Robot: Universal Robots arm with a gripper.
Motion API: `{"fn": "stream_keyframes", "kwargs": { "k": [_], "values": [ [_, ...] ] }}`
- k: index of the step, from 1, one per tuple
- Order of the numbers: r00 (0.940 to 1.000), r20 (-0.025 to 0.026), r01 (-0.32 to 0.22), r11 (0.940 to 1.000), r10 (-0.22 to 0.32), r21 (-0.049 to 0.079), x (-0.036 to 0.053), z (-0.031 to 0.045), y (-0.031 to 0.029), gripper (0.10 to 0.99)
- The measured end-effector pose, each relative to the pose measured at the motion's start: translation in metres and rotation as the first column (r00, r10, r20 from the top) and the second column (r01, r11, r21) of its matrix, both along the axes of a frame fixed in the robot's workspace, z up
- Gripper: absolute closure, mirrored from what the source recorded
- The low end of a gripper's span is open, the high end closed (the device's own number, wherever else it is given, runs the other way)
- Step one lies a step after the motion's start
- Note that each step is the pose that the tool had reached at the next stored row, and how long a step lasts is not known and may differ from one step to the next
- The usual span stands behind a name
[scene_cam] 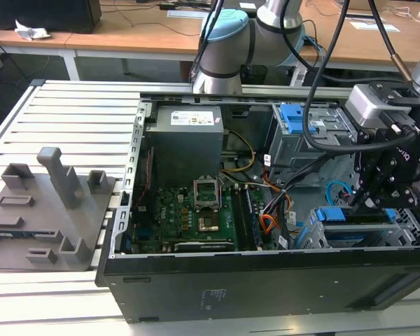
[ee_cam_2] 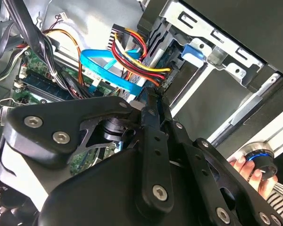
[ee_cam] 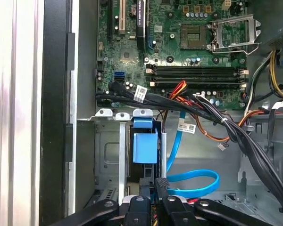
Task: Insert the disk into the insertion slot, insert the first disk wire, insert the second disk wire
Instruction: 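Insert the second disk wire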
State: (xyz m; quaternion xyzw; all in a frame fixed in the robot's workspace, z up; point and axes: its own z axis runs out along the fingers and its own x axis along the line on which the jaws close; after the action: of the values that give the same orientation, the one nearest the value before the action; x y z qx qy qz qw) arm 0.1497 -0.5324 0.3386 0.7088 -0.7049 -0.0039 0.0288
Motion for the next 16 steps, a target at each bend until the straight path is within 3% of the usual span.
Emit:
{"fn": "stream_keyframes", "kwargs": {
  "k": [9, 10, 12, 14, 16],
  "values": [
    [1.0, -0.0001, 0.0, 1.0, 0.0, 0.001, 0.0003, -0.0036, -0.0001, 0.914],
    [1.0, -0.0001, 0.0, 1.0, 0.0, 0.001, 0.0003, -0.0035, -0.0001, 0.851],
    [1.0, 0.0, 0.0, 1.0, 0.0, 0.001, 0.0003, 0.0178, 0.001, 0.851],
    [1.0, -0.0001, 0.0, 1.0, 0.0, 0.0, 0.0003, 0.0272, 0.0027, 0.851],
    [1.0, -0.0001, 0.0, 1.0, 0.0, 0.0, 0.0003, 0.0416, 0.0067, 0.863]
  ]
}}
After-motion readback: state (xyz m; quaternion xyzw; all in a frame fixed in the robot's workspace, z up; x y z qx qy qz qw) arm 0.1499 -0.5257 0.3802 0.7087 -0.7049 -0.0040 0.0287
